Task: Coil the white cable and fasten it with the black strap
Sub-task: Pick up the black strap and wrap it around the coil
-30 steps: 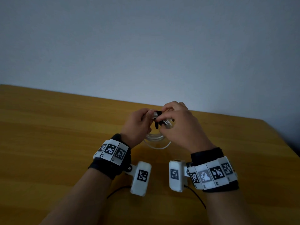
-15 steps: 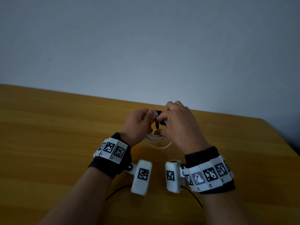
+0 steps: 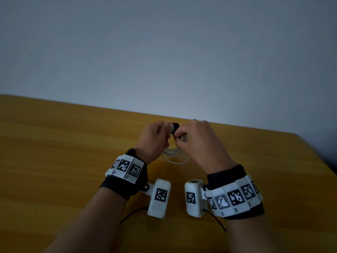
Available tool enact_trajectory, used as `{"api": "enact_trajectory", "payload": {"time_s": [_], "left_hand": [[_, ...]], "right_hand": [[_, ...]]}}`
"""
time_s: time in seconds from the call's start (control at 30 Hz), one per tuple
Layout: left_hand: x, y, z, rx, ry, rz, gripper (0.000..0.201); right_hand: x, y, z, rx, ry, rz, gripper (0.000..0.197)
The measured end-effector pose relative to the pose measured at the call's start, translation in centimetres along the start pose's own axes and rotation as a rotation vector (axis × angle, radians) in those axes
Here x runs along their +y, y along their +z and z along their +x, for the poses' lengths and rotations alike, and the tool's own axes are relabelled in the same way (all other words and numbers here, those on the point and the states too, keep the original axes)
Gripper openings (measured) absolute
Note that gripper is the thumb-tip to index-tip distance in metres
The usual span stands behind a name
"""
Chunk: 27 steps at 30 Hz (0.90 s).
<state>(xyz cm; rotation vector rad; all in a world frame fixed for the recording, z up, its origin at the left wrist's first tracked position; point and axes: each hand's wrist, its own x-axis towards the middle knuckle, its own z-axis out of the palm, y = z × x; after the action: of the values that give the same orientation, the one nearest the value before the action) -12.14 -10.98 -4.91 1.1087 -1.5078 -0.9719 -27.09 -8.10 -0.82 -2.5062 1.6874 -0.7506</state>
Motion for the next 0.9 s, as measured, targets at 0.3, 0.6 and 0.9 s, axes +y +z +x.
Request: {"api": "enact_trajectory", "payload": {"time_s": [0.3,0.6,0.9], "left_hand": [[-0.46,-0.04,0.14,0.014,0.056,0.171,0.039],[-0.46,-0.01,0.05,-0.018,-0.002,0.077,0.032],[-0.69,-0.04,0.04,-0.011,0.009,0.150,0.036]], "right_hand": [[0.15,0.12,-0.03,0.008,-0.009,0.083,0.012],[0.10,-0.13,-0.13,0.018,0.000,0.188,0.012],[0.30,-0.24,-0.23,-0.014,0.072,0.256,0.009]]}}
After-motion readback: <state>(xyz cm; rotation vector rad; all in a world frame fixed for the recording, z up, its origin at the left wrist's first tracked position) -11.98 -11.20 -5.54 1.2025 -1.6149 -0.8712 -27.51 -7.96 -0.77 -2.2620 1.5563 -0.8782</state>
